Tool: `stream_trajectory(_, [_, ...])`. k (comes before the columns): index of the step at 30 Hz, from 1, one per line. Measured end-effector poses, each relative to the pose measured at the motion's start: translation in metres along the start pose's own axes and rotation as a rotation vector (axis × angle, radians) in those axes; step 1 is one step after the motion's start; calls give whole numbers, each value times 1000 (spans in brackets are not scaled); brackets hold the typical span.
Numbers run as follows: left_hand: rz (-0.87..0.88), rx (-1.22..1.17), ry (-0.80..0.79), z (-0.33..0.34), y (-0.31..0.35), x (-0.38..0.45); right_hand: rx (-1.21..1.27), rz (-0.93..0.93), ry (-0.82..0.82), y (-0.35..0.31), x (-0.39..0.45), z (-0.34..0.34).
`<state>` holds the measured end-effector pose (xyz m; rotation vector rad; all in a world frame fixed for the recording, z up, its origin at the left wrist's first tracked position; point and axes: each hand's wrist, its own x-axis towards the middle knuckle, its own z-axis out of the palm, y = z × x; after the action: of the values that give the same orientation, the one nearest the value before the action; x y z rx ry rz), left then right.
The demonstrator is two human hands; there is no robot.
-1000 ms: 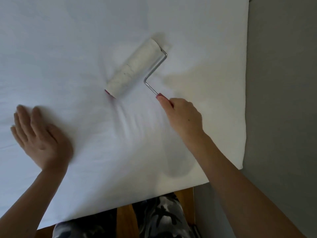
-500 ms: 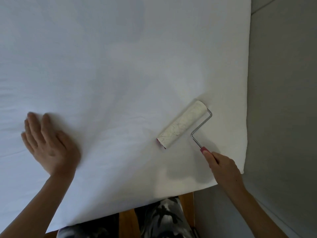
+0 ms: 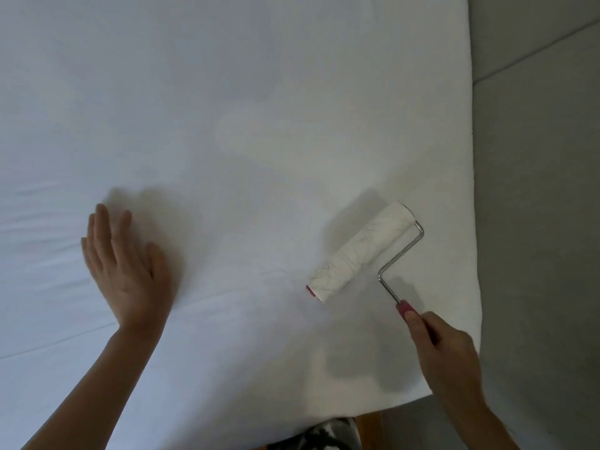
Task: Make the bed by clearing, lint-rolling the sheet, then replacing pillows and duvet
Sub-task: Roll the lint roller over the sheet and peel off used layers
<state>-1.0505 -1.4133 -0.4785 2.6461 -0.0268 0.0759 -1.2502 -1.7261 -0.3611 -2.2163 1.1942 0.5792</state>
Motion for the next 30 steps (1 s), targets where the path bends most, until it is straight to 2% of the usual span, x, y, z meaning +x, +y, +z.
stream_trajectory(4, [50, -13, -8, 17, 26, 52, 85, -150, 73, -77, 59, 9])
stream_trajectory(8, [134, 71, -91, 39, 48, 94, 180, -278, 113, -169, 117, 8])
stream_trajectory(11, [154, 146, -149, 58, 61, 110, 286, -288, 89, -220, 159, 3])
stream_trajectory(14, [144, 202, -154, 66, 63, 109, 241, -235, 23, -239, 189, 0])
stream_trajectory(19, [167, 197, -147, 65, 60, 109, 203, -157, 10, -198, 176, 9])
stream_trajectory(25, [182, 168, -143, 60, 56, 103, 248, -2, 8, -90, 109, 15])
stream_trajectory(30, [256, 133, -204, 45, 44, 65, 257, 92, -1, -21, 51, 16])
